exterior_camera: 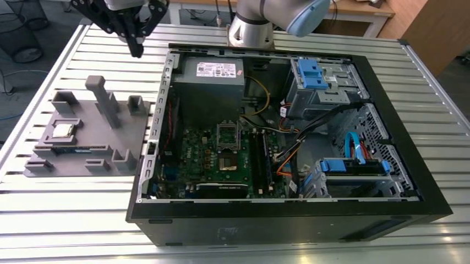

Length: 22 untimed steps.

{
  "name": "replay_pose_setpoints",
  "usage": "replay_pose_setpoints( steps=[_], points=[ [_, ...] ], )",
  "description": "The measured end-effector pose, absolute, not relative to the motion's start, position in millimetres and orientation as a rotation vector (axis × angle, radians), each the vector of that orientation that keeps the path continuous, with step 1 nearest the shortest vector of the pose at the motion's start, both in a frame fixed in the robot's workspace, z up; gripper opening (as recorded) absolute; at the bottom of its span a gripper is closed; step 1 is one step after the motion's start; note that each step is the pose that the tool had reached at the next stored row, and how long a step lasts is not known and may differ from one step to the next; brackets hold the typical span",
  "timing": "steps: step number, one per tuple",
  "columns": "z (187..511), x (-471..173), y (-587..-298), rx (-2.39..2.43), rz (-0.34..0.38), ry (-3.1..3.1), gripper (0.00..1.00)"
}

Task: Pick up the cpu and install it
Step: 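Pick up the cpu and move it towards the insertion slot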

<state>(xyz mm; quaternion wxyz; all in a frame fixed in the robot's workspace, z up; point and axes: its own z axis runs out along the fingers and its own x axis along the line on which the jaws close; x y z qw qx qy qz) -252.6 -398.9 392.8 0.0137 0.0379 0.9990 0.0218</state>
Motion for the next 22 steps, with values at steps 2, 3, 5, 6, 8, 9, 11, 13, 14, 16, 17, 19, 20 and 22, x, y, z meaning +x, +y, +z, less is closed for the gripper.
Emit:
replay_pose_setpoints(
  steps=[2,3,5,6,8,9,11,13,14,16,17,19,20,22],
  points=[
    [393,-254,-399,0.118,0.068,3.111,0.11],
    [393,-254,-399,0.118,0.068,3.111,0.11],
    [393,-256,-399,0.118,0.068,3.111,0.11],
    [393,-256,-399,0.118,0.068,3.111,0.11],
    [393,-257,-399,0.118,0.068,3.111,0.11],
    [393,-258,-399,0.118,0.068,3.111,0.11],
    [393,-259,-399,0.118,0.068,3.111,0.11],
    [393,-261,-399,0.118,0.068,3.111,0.11],
    [393,-261,-399,0.118,0.068,3.111,0.11],
    [393,-263,-399,0.118,0.068,3.111,0.11],
    [393,-263,-399,0.118,0.068,3.111,0.11],
    [393,-264,-399,0.118,0.068,3.111,0.11],
    [393,-265,-399,0.118,0.068,3.111,0.11],
    [393,-267,-399,0.118,0.068,3.111,0.11]
  ],
)
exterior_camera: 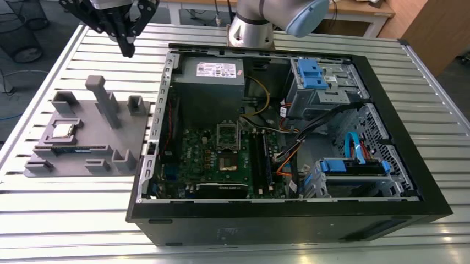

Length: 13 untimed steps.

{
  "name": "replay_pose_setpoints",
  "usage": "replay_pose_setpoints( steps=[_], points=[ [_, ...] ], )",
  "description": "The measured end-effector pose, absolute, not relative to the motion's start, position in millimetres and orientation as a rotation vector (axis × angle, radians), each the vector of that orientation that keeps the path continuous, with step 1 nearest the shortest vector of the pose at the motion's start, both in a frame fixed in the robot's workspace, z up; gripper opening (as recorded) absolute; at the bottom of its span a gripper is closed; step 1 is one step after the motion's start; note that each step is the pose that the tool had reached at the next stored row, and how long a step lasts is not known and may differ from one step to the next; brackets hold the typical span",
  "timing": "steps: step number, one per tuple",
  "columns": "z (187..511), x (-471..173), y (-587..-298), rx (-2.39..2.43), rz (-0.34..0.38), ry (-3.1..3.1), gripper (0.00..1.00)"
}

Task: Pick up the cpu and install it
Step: 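Pick up the cpu and move it towards the insertion slot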

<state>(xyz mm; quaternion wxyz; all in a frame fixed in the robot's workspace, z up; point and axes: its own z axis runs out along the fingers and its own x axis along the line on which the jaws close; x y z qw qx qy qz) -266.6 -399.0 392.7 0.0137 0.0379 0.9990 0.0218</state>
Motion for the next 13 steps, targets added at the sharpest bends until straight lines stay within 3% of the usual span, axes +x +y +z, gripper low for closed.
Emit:
replay_pose_setpoints(
  steps=[13],
  points=[
    [392.7,-275.8,-399.0,0.118,0.068,3.111,0.11]
  ],
)
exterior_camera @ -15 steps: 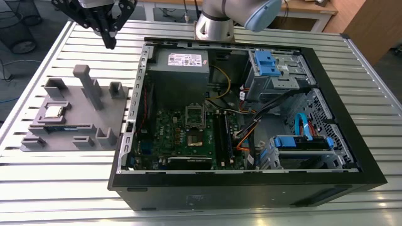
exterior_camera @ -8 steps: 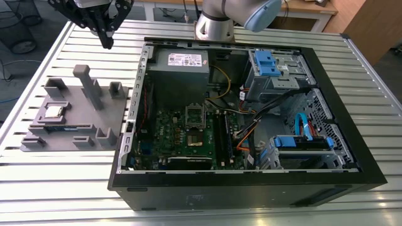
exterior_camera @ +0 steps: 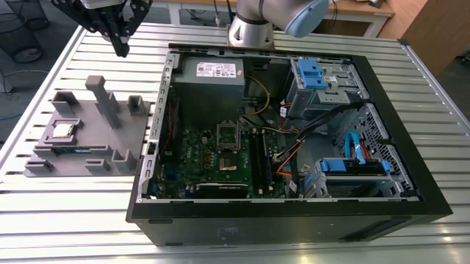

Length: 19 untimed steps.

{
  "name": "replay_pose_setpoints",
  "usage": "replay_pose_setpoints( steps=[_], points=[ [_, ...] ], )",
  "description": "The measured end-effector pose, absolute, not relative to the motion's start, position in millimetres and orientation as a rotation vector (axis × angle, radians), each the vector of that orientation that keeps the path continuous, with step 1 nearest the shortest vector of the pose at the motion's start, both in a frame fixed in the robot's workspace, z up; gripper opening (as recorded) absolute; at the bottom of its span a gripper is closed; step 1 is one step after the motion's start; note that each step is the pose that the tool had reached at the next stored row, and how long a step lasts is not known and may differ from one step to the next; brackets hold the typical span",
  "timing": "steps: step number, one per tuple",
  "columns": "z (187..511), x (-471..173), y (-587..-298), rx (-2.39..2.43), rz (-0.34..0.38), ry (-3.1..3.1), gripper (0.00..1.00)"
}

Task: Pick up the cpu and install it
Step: 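Pick up the cpu and move it towards the insertion slot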

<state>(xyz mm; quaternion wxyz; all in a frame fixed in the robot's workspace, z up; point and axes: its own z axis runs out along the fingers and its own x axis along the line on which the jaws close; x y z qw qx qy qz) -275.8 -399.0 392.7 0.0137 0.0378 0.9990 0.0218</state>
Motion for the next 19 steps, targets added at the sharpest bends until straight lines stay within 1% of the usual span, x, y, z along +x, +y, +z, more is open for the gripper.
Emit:
replay_pose_setpoints(
  steps=[19],
  points=[
    [393,-292,-399,0.118,0.068,3.111,0.11]
  ],
)
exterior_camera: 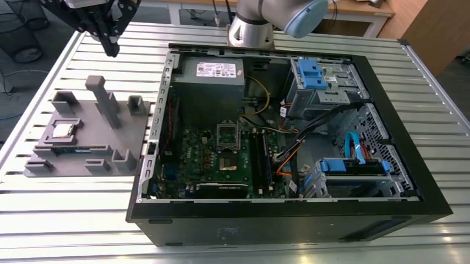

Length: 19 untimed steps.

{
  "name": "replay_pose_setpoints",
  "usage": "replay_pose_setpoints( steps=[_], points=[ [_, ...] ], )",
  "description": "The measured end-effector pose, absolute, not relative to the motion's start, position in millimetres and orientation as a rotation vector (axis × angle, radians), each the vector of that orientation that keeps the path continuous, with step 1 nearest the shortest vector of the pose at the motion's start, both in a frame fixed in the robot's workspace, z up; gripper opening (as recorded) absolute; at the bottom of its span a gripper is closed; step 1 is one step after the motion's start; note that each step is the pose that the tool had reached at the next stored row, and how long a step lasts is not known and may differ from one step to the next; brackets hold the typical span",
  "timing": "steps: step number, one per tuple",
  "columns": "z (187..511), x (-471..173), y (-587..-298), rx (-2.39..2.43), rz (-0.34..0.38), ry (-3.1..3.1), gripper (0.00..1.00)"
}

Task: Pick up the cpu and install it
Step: 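Pick up the cpu and move it towards the insertion slot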

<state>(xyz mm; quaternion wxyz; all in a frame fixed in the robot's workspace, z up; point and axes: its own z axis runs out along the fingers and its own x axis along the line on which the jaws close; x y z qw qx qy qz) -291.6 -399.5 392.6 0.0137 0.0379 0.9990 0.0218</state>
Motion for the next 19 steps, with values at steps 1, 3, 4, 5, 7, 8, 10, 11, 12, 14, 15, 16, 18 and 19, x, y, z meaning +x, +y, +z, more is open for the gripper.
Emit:
replay_pose_setpoints(
  steps=[1,3,4,5,7,8,10,11,12,14,15,16,18,19],
  points=[
    [393,-293,-399,0.118,0.068,3.111,0.11],
    [393,-295,-400,0.118,0.068,3.111,0.11],
    [393,-296,-400,0.118,0.068,3.111,0.11],
    [393,-297,-400,0.118,0.068,3.111,0.11],
    [393,-299,-400,0.118,0.068,3.111,0.11],
    [393,-300,-400,0.118,0.068,3.111,0.11],
    [393,-302,-400,0.118,0.068,3.111,0.11],
    [393,-303,-400,0.118,0.068,3.111,0.11],
    [393,-304,-400,0.118,0.068,3.111,0.11],
    [392,-306,-400,0.118,0.068,3.111,0.11],
    [392,-307,-400,0.118,0.068,3.111,0.11],
    [392,-308,-400,0.118,0.068,3.111,0.11],
    [392,-310,-400,0.118,0.068,3.111,0.11],
    [392,-311,-400,0.118,0.068,3.111,0.11]
  ],
)
